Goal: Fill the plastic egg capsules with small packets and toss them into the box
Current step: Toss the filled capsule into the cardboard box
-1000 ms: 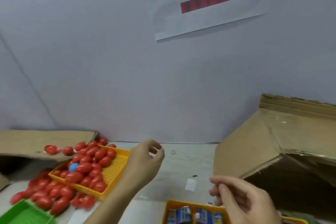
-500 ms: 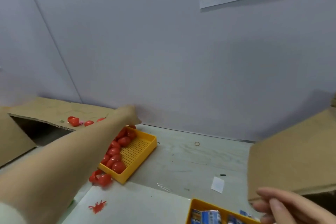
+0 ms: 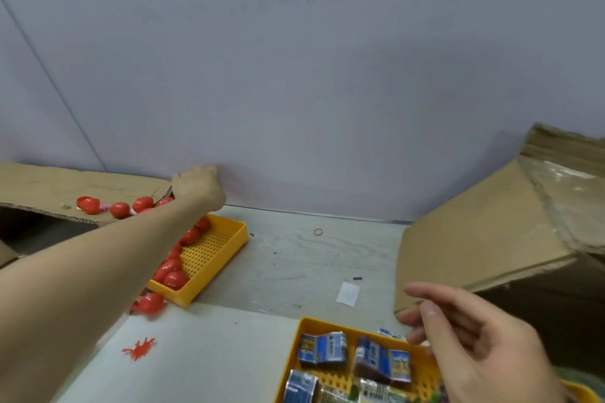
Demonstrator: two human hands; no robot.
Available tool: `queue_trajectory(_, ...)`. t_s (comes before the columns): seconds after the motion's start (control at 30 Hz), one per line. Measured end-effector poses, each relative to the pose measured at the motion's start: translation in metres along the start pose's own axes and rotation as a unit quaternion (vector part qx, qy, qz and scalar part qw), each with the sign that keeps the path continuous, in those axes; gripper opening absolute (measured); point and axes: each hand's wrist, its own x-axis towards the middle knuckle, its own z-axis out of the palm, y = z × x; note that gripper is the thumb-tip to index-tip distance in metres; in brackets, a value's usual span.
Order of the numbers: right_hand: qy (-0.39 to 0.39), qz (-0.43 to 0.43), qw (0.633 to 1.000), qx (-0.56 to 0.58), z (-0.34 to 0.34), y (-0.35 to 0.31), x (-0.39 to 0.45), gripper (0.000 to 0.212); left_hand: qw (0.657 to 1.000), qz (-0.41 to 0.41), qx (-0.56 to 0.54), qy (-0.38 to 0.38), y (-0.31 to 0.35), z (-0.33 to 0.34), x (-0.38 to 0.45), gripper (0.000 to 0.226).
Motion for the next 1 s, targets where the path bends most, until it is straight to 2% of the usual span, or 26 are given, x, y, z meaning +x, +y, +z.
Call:
queue_trajectory(0.07, -0.004, -0.017, 1.000, 0.007, -0.003, 0.001, 0.000, 0.034, 0.993, 0.005, -0.106, 0.042, 0.005, -0.007, -0.013, 0.029)
queue_trajectory(0.2, -0.016, -0.021, 1.000, 0.000, -0.008, -0.009, -0.004, 0.028, 0.930, 0.023, -0.355, 0.092, 0.024, -0.031, -0.062, 0.030)
queue_trajectory(0.27, -0.032, -0.020, 0.999, -0.036, -0.013, -0.012, -0.006, 0.027, 0.889, 0.026, -0.450, 0.086, 0.037, -0.045, -0.101, 0.028)
queue_trajectory(0.33, -0.062, -0.032, 0.991, -0.115, -0.019, -0.014, -0.007, 0.025, 0.830, 0.017, -0.558, 0.020, 0.053, -0.057, -0.143, 0.022)
queue_trajectory(0.43, -0.098, -0.061, 0.966, -0.231, -0.025, -0.018, -0.010, 0.020, 0.698, 0.002, -0.705, -0.126, 0.079, -0.071, -0.205, 0.015)
queue_trajectory(0.47, -0.104, -0.067, 0.960, -0.249, -0.027, -0.019, -0.011, 0.019, 0.641, -0.009, -0.750, -0.164, 0.086, -0.074, -0.223, 0.016)
queue_trajectory(0.57, -0.125, -0.067, 0.947, -0.287, -0.033, -0.021, -0.011, 0.018, 0.439, -0.074, -0.863, -0.237, 0.092, -0.077, -0.259, 0.023)
queue_trajectory(0.6, -0.135, -0.064, 0.944, -0.293, -0.034, -0.022, -0.010, 0.017, 0.395, -0.084, -0.880, -0.248, 0.088, -0.075, -0.264, 0.022)
queue_trajectory(0.63, -0.145, -0.056, 0.941, -0.301, -0.035, -0.023, -0.011, 0.017, 0.370, -0.091, -0.890, -0.252, 0.084, -0.073, -0.268, 0.021)
queue_trajectory(0.7, -0.152, -0.044, 0.933, -0.323, -0.035, -0.023, -0.011, 0.017, 0.362, -0.105, -0.894, -0.241, 0.076, -0.066, -0.268, 0.019)
queue_trajectory(0.87, -0.172, -0.030, 0.914, -0.365, -0.028, -0.020, -0.014, 0.014, 0.390, -0.102, -0.888, -0.222, 0.062, -0.056, -0.260, 0.020)
queue_trajectory(1.0, -0.226, -0.033, 0.896, -0.381, -0.017, -0.027, -0.019, 0.011, 0.452, -0.075, -0.863, -0.213, 0.063, -0.046, -0.253, 0.024)
